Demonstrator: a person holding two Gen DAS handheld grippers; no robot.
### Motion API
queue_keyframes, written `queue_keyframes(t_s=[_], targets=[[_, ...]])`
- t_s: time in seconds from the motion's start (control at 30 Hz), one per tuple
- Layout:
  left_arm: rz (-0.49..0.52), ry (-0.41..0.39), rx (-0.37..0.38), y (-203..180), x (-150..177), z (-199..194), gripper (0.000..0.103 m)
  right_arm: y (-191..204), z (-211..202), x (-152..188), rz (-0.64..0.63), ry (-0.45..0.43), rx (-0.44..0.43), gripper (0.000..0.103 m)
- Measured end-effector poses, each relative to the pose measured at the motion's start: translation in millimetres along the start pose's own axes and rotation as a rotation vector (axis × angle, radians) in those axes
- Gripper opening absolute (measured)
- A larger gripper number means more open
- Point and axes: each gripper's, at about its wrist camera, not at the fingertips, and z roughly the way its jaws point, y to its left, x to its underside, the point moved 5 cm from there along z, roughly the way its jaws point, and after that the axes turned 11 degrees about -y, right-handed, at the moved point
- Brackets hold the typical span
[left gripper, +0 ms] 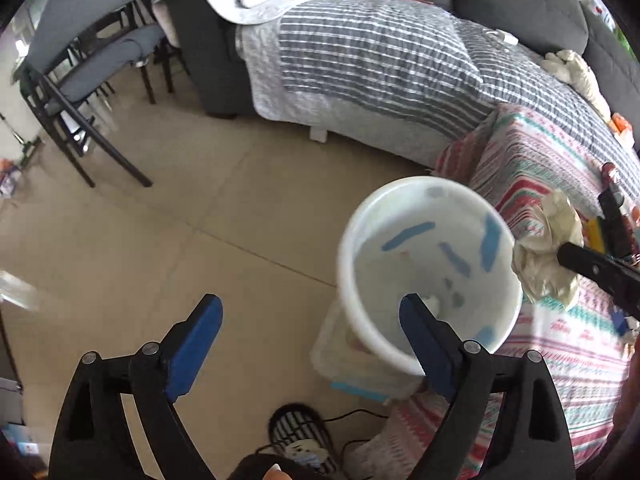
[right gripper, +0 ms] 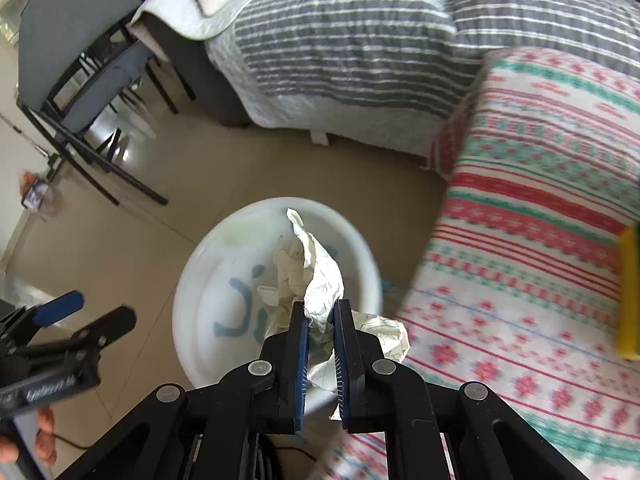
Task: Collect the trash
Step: 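Carry both held papers over the white bin and open both tools, then grasp the blue biscuit box with the right tool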
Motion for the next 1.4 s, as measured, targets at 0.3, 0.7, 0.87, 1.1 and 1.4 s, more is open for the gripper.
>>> queue_keyframes(t_s=[0.3,0.7,0.87,1.1,1.4], targets=[[-0.001,-0.009,0.011,7.8,6.5,-10.2,0.092,14.5,13.3,0.0,0.022,0.005,-0.013,0.055],[0.075,-0.030,0.089,-49.3,8.3,-34.1,0.101,-56.2,-87.5,5.4,-0.028,-0.093,0.200,0.085],[0.131,-0.018,0.122,-87.7,12.9,-38.3,0.102,-114.2,-130.0,18.5,0.021,-0.104,0.314,0.086],[0.183,-0.028,0.179,-155.1,11.8,-47.9,0.102,-165.9,-176.6,25.4,0.055,-0.127,0.366,0.088],[0.248,-0.023,0.261,-241.3,10.6,-52.2,0.102,-229.4,-208.8,38.5,0.055,-0.093,0.408,0.089]])
